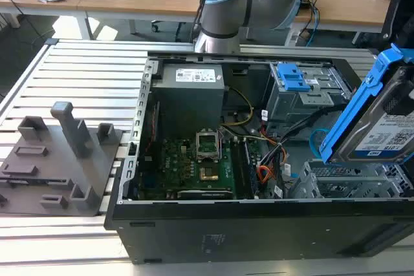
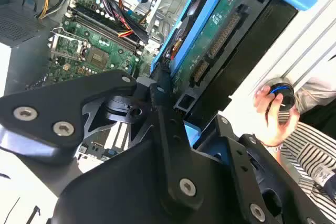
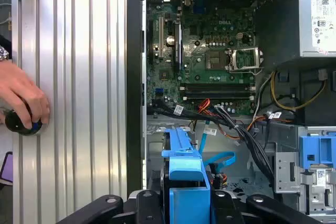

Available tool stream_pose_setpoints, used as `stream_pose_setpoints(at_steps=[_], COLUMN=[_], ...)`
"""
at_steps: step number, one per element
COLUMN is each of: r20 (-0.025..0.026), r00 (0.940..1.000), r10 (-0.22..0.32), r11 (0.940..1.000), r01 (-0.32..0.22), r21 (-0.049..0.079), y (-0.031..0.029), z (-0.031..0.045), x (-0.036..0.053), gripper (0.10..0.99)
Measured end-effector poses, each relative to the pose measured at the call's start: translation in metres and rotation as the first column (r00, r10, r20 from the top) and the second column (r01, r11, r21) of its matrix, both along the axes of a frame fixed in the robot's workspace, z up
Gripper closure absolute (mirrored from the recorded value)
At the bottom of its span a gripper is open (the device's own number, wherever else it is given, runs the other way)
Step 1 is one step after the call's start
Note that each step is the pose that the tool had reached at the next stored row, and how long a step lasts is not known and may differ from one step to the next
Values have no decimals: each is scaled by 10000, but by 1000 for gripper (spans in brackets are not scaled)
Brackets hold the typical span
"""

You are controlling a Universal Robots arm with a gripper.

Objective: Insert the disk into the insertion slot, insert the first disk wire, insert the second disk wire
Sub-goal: 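Insert the disk into the insertion slot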

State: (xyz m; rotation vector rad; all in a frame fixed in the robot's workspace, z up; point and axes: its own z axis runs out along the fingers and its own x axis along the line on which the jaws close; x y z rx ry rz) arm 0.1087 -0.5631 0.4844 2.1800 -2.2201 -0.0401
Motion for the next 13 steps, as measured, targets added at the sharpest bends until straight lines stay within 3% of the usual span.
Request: stream_pose_setpoints(at_steps=[13], r20=[0], r00=[10000], r10=[0], r11=[10000], r01=[0], r21=[-1], y=[0], z=[-95], x=[0], gripper=[722])
